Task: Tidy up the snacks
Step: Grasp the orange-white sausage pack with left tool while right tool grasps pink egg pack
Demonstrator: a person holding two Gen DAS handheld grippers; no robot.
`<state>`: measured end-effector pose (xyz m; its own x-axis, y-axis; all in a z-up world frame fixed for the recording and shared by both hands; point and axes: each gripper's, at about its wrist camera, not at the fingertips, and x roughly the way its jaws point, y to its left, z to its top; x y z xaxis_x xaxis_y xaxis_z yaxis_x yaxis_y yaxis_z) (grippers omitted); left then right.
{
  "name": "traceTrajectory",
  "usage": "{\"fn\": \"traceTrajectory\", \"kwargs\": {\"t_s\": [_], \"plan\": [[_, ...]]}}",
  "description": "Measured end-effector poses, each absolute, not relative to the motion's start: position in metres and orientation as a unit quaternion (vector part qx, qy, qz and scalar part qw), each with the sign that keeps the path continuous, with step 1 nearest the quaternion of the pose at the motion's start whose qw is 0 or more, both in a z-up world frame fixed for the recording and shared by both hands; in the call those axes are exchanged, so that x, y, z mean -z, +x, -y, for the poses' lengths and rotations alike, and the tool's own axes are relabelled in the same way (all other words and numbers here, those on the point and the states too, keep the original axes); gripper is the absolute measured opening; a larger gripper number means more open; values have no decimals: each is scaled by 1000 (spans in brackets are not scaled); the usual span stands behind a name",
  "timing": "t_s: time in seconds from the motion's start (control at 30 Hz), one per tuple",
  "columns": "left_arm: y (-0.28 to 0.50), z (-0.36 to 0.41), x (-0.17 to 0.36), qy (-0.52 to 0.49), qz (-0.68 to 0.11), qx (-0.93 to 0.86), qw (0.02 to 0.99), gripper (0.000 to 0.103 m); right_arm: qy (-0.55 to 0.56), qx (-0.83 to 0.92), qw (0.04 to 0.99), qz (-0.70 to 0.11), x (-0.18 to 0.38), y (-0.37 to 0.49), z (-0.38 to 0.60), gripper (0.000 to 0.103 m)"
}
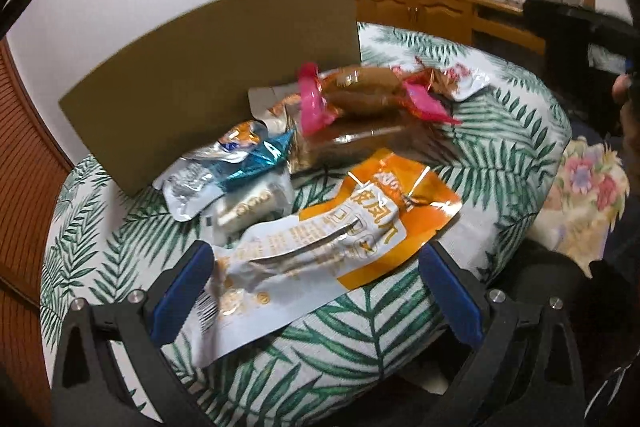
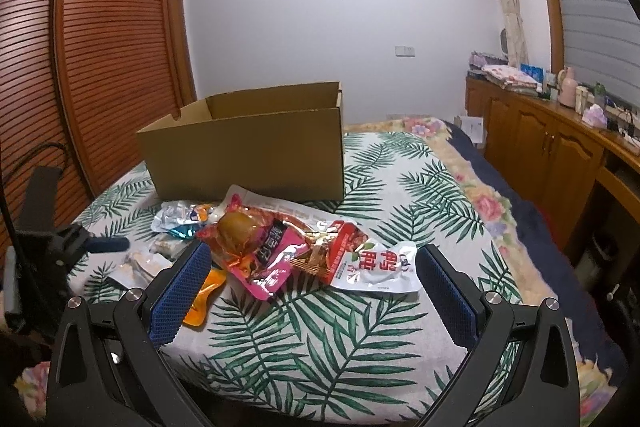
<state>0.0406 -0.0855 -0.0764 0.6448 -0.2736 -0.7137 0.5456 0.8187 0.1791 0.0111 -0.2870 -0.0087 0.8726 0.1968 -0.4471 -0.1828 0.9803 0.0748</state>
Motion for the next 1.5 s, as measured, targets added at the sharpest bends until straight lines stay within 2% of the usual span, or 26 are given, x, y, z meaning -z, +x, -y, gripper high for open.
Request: {"fn": "traceTrajectory", "kwargs": {"t_s": [0.3,0.5,0.7,0.8,0.9,1.07,1.2,1.3,1.5], "plan": [[62,88,79,167,-381,259,872,102,11,-110,966,-234,10,15,283,103],[73,86,82,136,-395,290,861,96,0,-140,957,-253,18,30,275,103],[69,79,80,141,-397,306,854,84,-29,-192,937,-292,26,62,260,103],[68,74,78,143,-398,307,853,81,-41,-227,920,-318,30,85,250,97],[69,68,78,141,-398,300,855,79,-55,-246,908,-334,32,103,240,87],[68,52,77,135,-401,289,858,76,-93,-262,891,-357,38,132,221,84],[67,42,77,132,-401,289,859,76,-121,-273,875,-381,45,149,210,83],[70,46,77,131,-401,288,860,82,-129,-285,862,-398,50,160,204,84],[73,59,77,139,-407,302,851,88,-131,-298,848,-418,50,166,205,84]]}}
